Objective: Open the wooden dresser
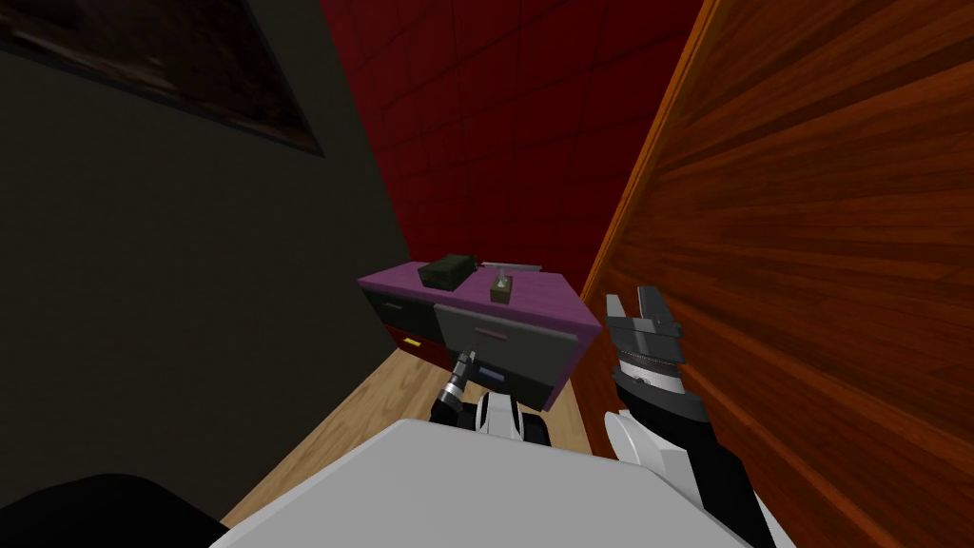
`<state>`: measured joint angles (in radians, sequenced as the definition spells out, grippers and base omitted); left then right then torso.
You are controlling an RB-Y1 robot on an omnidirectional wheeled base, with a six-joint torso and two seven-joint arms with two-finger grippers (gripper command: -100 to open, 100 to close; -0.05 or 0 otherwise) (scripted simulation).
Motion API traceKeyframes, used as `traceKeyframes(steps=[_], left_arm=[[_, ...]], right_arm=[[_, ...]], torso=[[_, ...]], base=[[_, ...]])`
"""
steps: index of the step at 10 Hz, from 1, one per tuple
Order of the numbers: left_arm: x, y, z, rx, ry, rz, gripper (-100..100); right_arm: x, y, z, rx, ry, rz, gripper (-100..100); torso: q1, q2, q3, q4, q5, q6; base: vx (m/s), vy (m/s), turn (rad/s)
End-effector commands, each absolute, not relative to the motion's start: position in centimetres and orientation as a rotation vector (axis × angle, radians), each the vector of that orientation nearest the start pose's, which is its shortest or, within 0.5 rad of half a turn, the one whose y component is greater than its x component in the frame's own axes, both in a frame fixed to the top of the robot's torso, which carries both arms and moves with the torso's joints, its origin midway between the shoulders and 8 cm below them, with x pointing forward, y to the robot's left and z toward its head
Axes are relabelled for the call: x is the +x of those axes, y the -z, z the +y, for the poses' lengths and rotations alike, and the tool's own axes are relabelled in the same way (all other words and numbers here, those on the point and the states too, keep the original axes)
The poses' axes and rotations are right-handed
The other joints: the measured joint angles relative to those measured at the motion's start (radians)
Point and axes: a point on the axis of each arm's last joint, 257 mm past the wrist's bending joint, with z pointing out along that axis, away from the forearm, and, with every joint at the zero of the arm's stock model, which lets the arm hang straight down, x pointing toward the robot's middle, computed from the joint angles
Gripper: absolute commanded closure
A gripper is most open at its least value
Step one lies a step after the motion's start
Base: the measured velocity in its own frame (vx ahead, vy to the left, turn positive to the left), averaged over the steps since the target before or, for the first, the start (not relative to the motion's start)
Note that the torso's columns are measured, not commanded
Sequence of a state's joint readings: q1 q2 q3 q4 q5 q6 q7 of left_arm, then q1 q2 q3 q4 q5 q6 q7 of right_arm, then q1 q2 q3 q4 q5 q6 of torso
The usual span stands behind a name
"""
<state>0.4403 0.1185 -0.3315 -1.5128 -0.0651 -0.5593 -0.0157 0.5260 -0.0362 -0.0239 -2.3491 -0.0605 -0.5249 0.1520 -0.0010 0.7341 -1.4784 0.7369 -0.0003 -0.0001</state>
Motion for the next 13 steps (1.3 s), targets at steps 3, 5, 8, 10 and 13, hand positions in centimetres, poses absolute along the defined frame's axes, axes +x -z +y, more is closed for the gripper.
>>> traceKeyframes(steps=[3, 5, 8, 10, 13], left_arm=[[38.1, 30.9, 12.0, -1.058, 1.386, 1.302, -100], [39.5, 31.0, 13.0, -1.056, 1.358, 1.296, -100], [41.8, 30.8, 14.1, -1.074, 1.327, 1.269, -100], [43.3, 30.6, 14.8, -1.088, 1.308, 1.251, -100], [45.4, 30.3, 15.6, -1.112, 1.285, 1.224, -100]], right_arm=[[32.2, -5.2, -28.8, 0.554, -1.184, 0.590, 0], [32.2, -5.2, -28.8, 0.554, -1.184, 0.590, 0], [32.2, -5.2, -28.8, 0.554, -1.184, 0.590, 0], [32.2, -5.2, -28.8, 0.554, -1.184, 0.590, 0], [32.2, -5.2, -28.8, 0.554, -1.184, 0.590, 0]], torso=[[0.002, 0.009, 0.005, 0.002, 0.000, 0.000], [0.002, 0.008, 0.005, 0.002, 0.001, 0.000], [0.001, 0.005, 0.003, 0.001, 0.000, 0.000], [0.001, 0.003, 0.002, 0.001, 0.000, 0.000], [0.001, 0.004, 0.002, 0.001, 0.000, 0.000]], base=[[0.078, -0.021, -0.003], [-0.018, 0.006, -0.081], [-0.079, 0.022, -0.158], [-0.065, 0.015, -0.123], [-0.059, 0.015, -0.126]])
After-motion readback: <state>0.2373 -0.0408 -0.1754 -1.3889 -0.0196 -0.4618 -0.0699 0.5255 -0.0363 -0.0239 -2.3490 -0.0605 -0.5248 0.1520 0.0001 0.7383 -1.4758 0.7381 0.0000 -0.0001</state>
